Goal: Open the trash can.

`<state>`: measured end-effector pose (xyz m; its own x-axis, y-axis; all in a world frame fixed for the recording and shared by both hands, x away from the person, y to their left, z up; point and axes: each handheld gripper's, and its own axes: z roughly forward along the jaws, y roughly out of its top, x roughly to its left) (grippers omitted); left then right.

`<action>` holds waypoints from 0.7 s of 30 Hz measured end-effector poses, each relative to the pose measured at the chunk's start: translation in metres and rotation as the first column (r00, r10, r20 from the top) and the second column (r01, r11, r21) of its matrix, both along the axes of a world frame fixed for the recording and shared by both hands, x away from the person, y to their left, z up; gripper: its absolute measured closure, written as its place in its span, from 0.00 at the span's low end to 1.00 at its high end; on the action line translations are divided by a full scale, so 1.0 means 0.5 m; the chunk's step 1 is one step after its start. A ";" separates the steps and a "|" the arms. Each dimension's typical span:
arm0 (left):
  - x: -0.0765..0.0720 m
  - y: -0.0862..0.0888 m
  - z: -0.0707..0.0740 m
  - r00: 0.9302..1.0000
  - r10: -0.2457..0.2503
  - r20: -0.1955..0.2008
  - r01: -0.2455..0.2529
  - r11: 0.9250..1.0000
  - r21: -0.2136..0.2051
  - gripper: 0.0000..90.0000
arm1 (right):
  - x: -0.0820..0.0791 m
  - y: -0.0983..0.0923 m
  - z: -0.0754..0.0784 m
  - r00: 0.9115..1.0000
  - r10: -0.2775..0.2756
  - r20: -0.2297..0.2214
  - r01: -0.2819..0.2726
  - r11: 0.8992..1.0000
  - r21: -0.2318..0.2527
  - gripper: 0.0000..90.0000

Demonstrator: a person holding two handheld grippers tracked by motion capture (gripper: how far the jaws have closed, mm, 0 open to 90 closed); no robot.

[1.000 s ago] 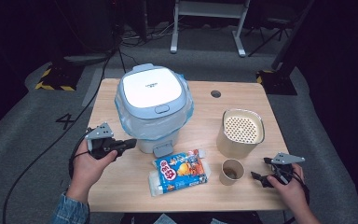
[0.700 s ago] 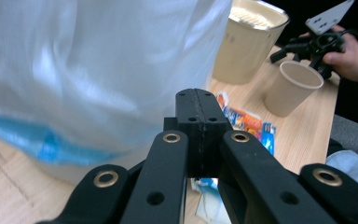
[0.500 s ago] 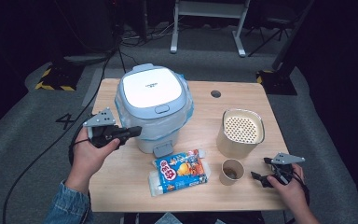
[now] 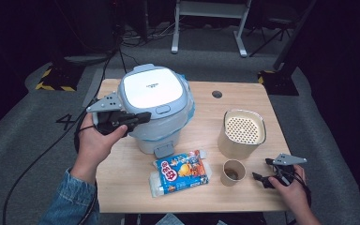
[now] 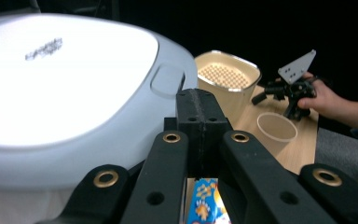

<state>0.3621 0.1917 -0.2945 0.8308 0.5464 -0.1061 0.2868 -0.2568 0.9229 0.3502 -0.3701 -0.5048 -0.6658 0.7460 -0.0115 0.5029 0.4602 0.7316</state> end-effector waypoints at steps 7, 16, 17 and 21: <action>0.018 -0.032 0.022 0.999 0.025 0.030 -0.024 1.000 -0.017 1.00 | 0.000 0.000 0.000 1.000 0.000 0.000 0.000 1.000 0.000 0.12; 0.040 -0.062 0.010 0.995 0.094 0.014 -0.094 0.996 0.003 1.00 | -0.002 0.001 0.000 1.000 -0.006 0.002 0.006 1.000 0.000 0.13; 0.041 -0.069 0.007 0.995 0.096 0.012 -0.096 0.995 0.011 1.00 | -0.002 0.001 0.000 1.000 -0.006 0.002 0.006 1.000 0.001 0.13; 0.045 -0.078 0.004 0.995 0.099 0.008 -0.099 0.994 0.039 1.00 | -0.002 0.001 0.000 1.000 -0.006 0.002 0.006 1.000 0.001 0.13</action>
